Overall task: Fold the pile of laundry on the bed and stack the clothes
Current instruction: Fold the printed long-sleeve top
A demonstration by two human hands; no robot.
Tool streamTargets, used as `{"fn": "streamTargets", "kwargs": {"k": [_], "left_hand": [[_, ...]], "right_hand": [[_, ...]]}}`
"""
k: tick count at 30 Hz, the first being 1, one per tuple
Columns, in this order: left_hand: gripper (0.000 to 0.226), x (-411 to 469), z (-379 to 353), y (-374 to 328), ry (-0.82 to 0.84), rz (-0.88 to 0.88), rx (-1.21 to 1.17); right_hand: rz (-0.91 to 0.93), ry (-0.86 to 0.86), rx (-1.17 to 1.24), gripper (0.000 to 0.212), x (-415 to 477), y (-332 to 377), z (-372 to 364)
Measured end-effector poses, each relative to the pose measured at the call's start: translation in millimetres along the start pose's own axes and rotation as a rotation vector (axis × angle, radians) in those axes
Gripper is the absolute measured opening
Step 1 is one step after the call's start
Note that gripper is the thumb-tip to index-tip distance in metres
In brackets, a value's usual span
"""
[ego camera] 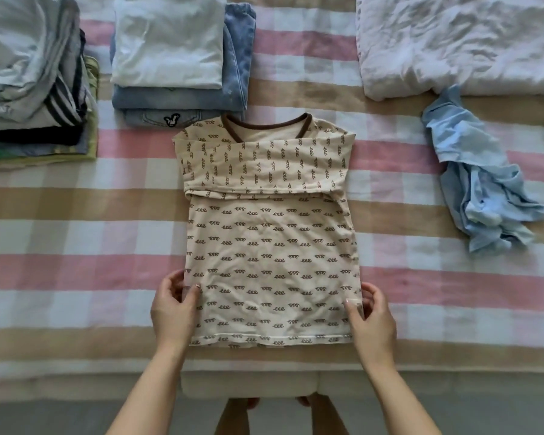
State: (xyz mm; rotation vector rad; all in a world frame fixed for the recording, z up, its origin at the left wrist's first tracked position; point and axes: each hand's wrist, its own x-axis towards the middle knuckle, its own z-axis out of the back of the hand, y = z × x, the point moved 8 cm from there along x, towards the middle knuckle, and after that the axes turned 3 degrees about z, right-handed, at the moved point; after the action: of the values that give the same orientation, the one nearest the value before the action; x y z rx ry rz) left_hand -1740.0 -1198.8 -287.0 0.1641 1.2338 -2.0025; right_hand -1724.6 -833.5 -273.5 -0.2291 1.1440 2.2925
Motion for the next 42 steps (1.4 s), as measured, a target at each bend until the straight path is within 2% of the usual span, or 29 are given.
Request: {"fn": "streamTargets", "kwargs": {"k": [3,6,11,13,16,18,20,23,27,31,37,39,42], "left_hand": [[0.013,-9.7,5.8,20.7,-0.002,0.019,-0.007],[0.016,-12.6,16.6,34.8,-0.074,0.032,-0.048],[0.015,-18.9,13.1,46.2,0.042,0.080,-0.136],[0.022,-19.3,15.9,45.5,0.088,0.083,-0.161],[0.046,-23.9,16.2,49.7,0.271,0.138,-0.202],[0.057,-29.6,15.3,50.9,0.405,0.139,-0.173],[0.063,-31.4,16.4,46.1,0.463,0.121,-0.192],[0.054,-25.5,20.4,34.0,0.438,0.119,-0.316],[0.042,-12.2,21.7,4.4,0.411,0.023,-0.387],[0.013,2.8,21.1,-29.3,0.353,-0.079,-0.453],[0.010,36.9,9.9,-66.8,0.258,-0.120,-0.470],[0.005,49.1,6.7,-85.9,0.202,-0.131,-0.478],[0.011,74.8,3.4,-114.1,0.073,-0.198,-0.430]], "right_hand": [[-0.046,-0.039,0.044,0.022,-11.9,-18.0,6.6],[-0.070,-0.110,0.073,0.020,-14.1,-31.0,17.0],[-0.028,-0.017,0.078,0.016,-12.2,-36.5,14.5],[0.018,0.065,0.124,0.029,-11.5,-33.8,14.5],[0.114,0.247,0.055,0.058,-12.9,-31.4,15.1],[0.160,0.356,0.008,0.068,-14.2,-33.1,13.9],[0.150,0.398,0.027,0.069,-12.2,-34.4,14.1],[0.069,0.394,0.185,0.059,-4.0,-32.6,17.2],[0.109,0.403,0.341,0.035,12.8,-3.1,26.6],[0.146,0.336,0.421,0.014,35.3,31.6,37.8],[0.219,0.253,0.519,0.028,81.0,90.9,38.7],[0.225,0.221,0.518,0.026,101.7,105.4,34.0],[0.240,0.156,0.505,0.014,137.1,127.7,25.1]]}}
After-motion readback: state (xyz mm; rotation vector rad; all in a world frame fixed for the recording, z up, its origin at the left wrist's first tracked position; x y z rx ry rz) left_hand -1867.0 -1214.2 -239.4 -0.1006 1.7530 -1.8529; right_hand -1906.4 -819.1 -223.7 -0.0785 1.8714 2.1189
